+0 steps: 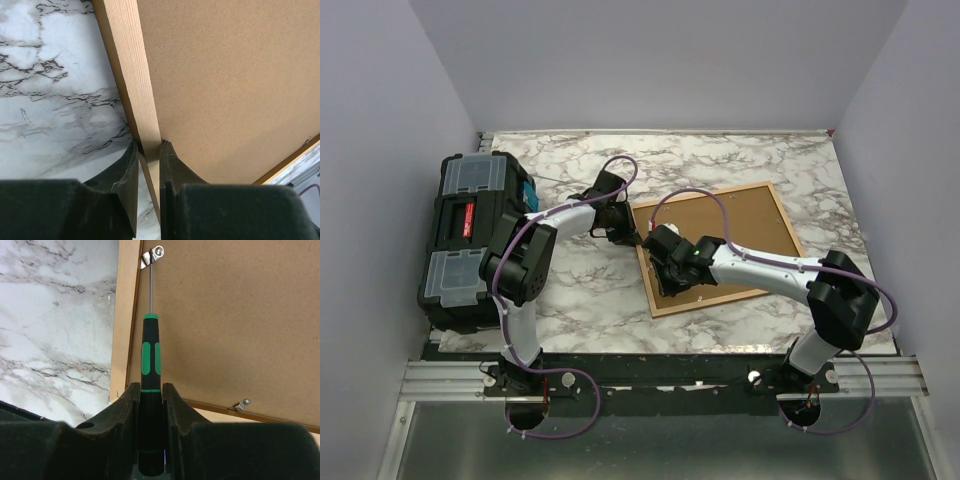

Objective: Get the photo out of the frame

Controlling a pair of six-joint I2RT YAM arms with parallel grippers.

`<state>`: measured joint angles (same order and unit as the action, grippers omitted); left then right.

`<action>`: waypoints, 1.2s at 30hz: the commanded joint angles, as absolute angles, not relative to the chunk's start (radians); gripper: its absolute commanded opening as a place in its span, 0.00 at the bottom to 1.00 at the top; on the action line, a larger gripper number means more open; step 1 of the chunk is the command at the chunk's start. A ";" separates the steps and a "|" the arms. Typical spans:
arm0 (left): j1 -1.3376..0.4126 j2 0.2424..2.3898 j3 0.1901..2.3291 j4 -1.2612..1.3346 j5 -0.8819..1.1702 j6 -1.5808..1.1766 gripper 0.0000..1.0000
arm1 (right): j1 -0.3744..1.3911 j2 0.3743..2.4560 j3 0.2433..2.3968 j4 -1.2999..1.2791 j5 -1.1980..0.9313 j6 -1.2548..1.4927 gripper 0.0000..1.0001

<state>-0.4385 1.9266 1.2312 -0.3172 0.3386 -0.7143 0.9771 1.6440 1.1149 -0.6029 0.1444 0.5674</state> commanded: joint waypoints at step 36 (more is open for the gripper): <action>-0.428 1.174 0.866 -0.165 0.741 -0.567 0.74 | 0.818 1.240 0.889 -0.391 -0.576 0.379 0.00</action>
